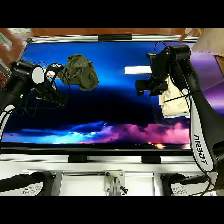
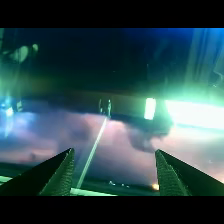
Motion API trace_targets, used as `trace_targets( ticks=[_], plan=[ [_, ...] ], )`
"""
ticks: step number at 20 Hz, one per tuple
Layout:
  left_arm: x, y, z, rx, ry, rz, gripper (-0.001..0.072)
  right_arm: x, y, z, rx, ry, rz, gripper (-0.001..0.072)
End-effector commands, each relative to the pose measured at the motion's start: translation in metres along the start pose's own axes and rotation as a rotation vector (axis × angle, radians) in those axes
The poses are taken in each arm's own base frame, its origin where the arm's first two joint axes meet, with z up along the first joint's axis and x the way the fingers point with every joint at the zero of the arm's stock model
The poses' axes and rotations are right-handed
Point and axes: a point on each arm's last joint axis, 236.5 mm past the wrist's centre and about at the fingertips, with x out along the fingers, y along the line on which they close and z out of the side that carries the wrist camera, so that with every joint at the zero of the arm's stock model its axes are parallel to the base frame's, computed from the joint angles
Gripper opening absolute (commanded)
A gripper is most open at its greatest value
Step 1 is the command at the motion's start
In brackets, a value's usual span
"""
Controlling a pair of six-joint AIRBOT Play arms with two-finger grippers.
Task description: Fold the shirts.
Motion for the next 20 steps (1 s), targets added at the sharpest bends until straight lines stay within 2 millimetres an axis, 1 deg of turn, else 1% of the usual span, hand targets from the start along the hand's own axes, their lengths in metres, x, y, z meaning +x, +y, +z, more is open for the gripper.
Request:
trace_targets(
  ticks=[1, 3, 5, 6, 8, 10, 12, 13, 15, 16, 18, 20],
  plan=[
    [0.0, -0.008, 0.008, -0.003, -0.032, -0.031, 0.0663, 0.0, 0.013, -0.01, 0.025, 0.041, 0.052, 0.0619],
    [0.004, -0.008, 0.03, -0.004, -0.114, -0.032, 0.0664, -0.001, 0.024, -0.012, 0.01, 0.05, 0.1, 0.0619],
    [0.013, -0.007, 0.059, -0.012, -0.207, -0.034, 0.0667, -0.003, 0.034, -0.019, -0.014, 0.081, 0.144, 0.0619],
    [0.018, -0.003, 0.073, -0.04, -0.238, -0.034, 0.0668, -0.004, 0.036, -0.025, -0.015, 0.103, 0.152, 0.0619],
    [0.025, 0.012, 0.105, -0.153, -0.284, -0.046, 0.0677, -0.004, 0.035, -0.03, -0.019, 0.125, 0.148, 0.0619],
    [0.033, 0.025, 0.143, -0.253, -0.328, -0.098, 0.0677, -0.004, 0.035, -0.031, -0.021, 0.13, 0.147, 0.0619],
    [0.049, 0.037, 0.18, -0.337, -0.354, -0.161, 0.0676, -0.004, 0.035, -0.03, -0.032, 0.126, 0.148, 0.0619],
    [0.058, 0.04, 0.194, -0.359, -0.364, -0.187, 0.0676, -0.004, 0.035, -0.029, -0.031, 0.121, 0.148, 0.0619],
    [0.081, 0.042, 0.216, -0.382, -0.376, -0.215, 0.0674, -0.003, 0.035, -0.028, -0.031, 0.12, 0.147, 0.0619],
    [0.097, 0.041, 0.224, -0.393, -0.385, -0.227, 0.0672, -0.003, 0.034, -0.027, -0.03, 0.112, 0.143, 0.0619],
    [0.128, 0.036, 0.23, -0.408, -0.385, -0.242, 0.0663, -0.002, 0.031, -0.015, -0.026, 0.064, 0.132, 0.0619],
    [0.15, 0.031, 0.235, -0.423, -0.392, -0.259, 0.0663, -0.001, 0.031, 0.001, -0.022, -0.004, 0.131, 0.0619]
  ],
)
